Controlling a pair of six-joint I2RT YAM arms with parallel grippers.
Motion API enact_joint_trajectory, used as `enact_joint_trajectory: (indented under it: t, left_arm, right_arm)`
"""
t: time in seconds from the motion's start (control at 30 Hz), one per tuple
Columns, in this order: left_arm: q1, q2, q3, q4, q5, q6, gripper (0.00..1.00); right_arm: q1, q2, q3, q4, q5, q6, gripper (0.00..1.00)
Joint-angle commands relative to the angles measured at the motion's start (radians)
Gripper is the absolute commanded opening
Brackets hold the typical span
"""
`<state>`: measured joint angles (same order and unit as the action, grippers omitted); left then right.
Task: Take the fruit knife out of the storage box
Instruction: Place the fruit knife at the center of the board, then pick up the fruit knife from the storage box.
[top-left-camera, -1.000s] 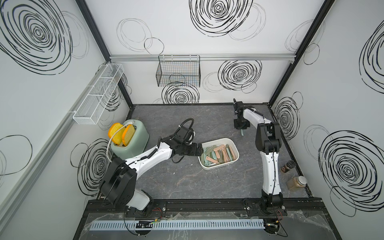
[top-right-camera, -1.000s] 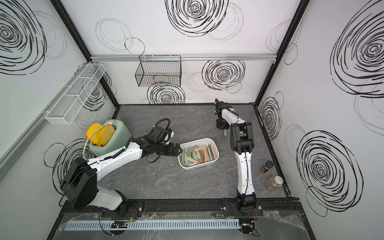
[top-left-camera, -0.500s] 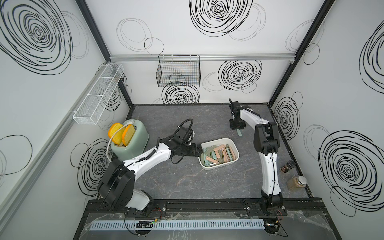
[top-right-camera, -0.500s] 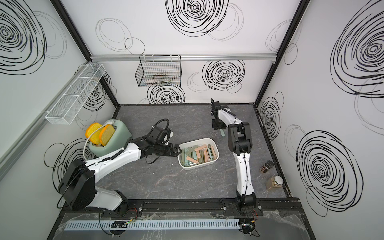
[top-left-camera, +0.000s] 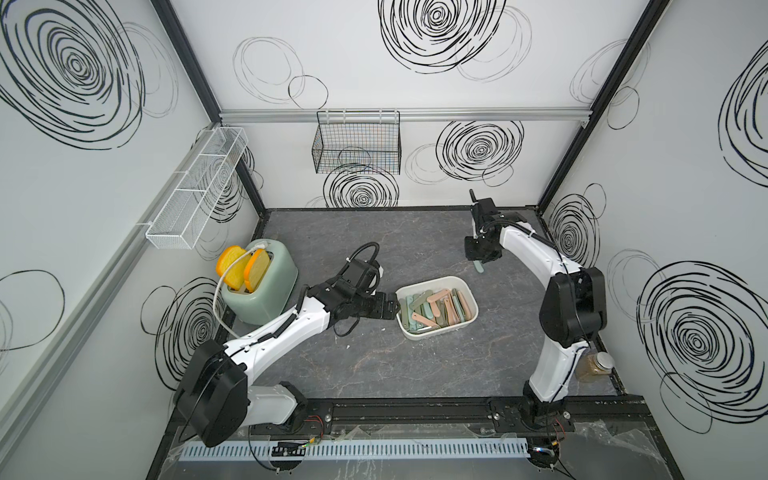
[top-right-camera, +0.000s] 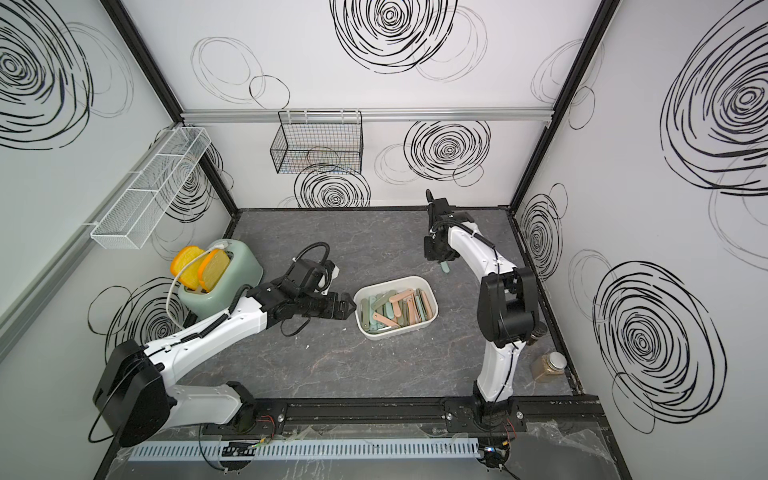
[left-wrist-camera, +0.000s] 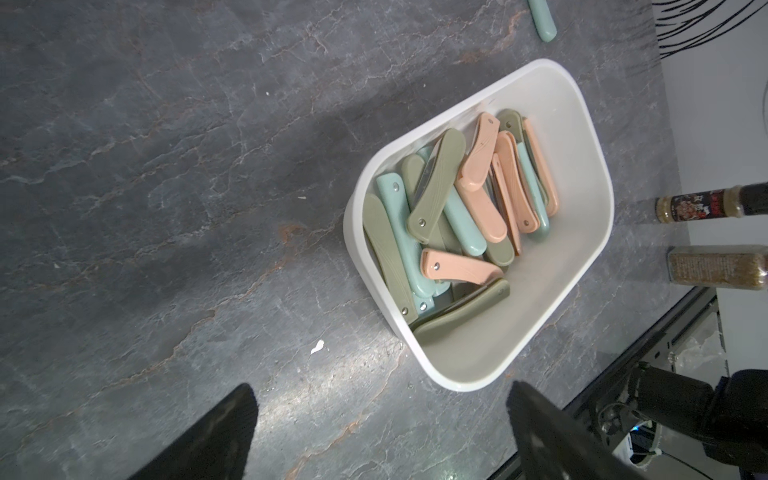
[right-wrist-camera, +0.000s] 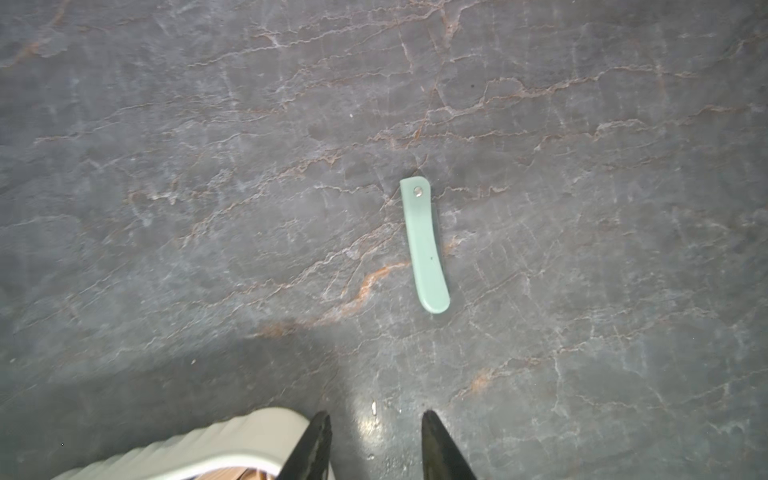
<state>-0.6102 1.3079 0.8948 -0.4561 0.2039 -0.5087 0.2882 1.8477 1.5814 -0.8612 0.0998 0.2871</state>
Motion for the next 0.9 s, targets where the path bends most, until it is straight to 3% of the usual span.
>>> enact_joint_trajectory:
  t: [0.0, 0.2, 0.37, 0.87]
  left_arm:
    - [-0.006, -0.034, -0.026, -0.011, -0.018, 0.024, 0.98]
    - [-0.011, -0.054, -0.043, -0.027, -0.02, 0.042, 0.98]
    - [-0.016, -0.061, -0.046, -0.033, -0.022, 0.045, 0.98]
    - [-0.019, -0.078, -0.075, -0.035, -0.022, 0.039, 0.98]
  right_arm:
    - [0.055, -0.071, -0.089, 0.015, -0.045, 0.035, 0.4]
    - [0.173, -0.161, -0.248, 0.058, -0.051, 0.084, 0.36]
    - [0.208, -0.184, -0.346, 0.116, -0.099, 0.136, 0.33]
    - [0.212, -0.057, -0.348, 0.178, -0.092, 0.099, 0.27]
